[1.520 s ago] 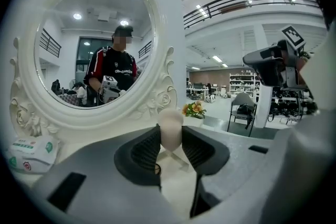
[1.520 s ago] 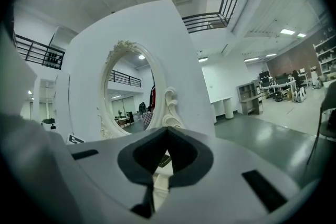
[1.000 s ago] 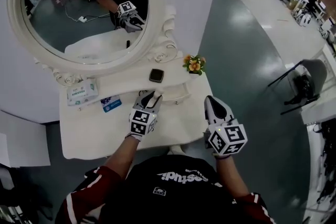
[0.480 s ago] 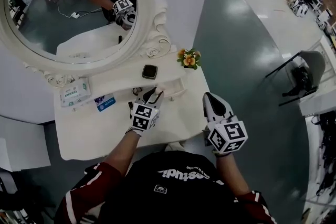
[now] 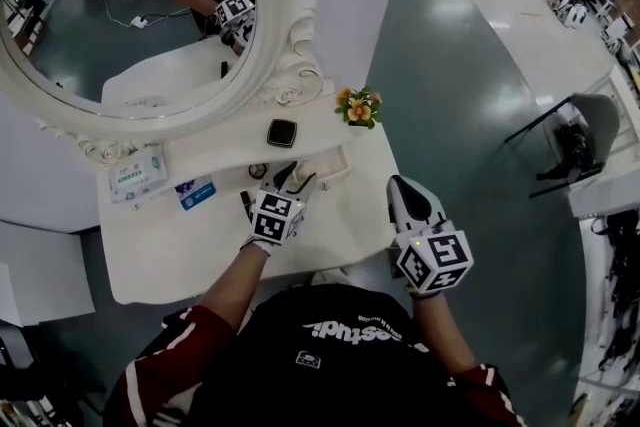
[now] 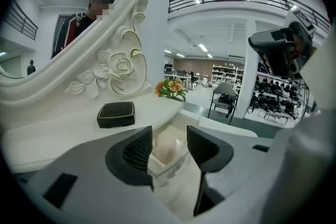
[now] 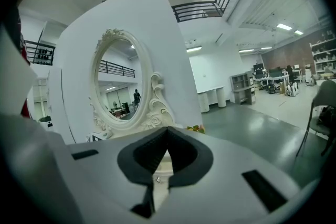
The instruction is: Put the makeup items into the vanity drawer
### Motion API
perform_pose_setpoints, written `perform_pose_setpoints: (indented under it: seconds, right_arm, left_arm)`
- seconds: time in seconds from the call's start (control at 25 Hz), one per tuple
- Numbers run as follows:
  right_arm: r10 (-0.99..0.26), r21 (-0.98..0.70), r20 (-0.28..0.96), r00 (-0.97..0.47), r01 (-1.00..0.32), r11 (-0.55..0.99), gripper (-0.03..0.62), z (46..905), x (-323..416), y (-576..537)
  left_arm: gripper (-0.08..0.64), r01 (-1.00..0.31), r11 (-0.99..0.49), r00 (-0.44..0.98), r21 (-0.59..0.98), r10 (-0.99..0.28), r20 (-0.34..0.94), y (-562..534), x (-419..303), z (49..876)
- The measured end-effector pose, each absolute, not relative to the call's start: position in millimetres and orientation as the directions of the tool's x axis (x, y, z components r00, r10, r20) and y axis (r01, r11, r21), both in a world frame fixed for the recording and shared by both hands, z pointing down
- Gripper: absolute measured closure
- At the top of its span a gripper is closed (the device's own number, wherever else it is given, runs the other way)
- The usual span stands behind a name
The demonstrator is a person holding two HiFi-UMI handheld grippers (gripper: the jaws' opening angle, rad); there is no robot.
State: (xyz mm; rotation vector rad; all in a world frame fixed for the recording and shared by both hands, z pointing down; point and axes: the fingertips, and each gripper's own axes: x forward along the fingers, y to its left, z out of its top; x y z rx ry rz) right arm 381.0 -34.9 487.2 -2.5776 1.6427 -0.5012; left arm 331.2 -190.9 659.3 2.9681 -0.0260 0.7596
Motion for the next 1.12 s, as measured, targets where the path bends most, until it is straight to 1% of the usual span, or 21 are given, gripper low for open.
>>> perform_pose_setpoints:
  seconds: [0.32, 0.6, 1.12]
  right_arm:
    - [-0.897, -0.21, 0.245, 0.367, -0.883, -0.419, 0.588, 488, 376, -41]
    - [-0.91, -0.217, 0.233, 0.343, -0.894, -0.392, 0.588, 484, 365, -54]
    - [-0.917, -0.229, 0.194, 0.348, -0.893, -0.388, 0.588, 464, 329, -78]
  left_arm:
    - [0.364, -0.06, -0.995, 0.882, 0.078, -0.016, 0.471, -194, 321, 655]
    - [0.364, -0.09, -0.993, 0.897, 0.073, -0.049, 0.439, -202, 302, 639]
    - [0.364, -0.153, -0.985, 0.914, 0.078, -0.111, 0.391, -235, 234, 600]
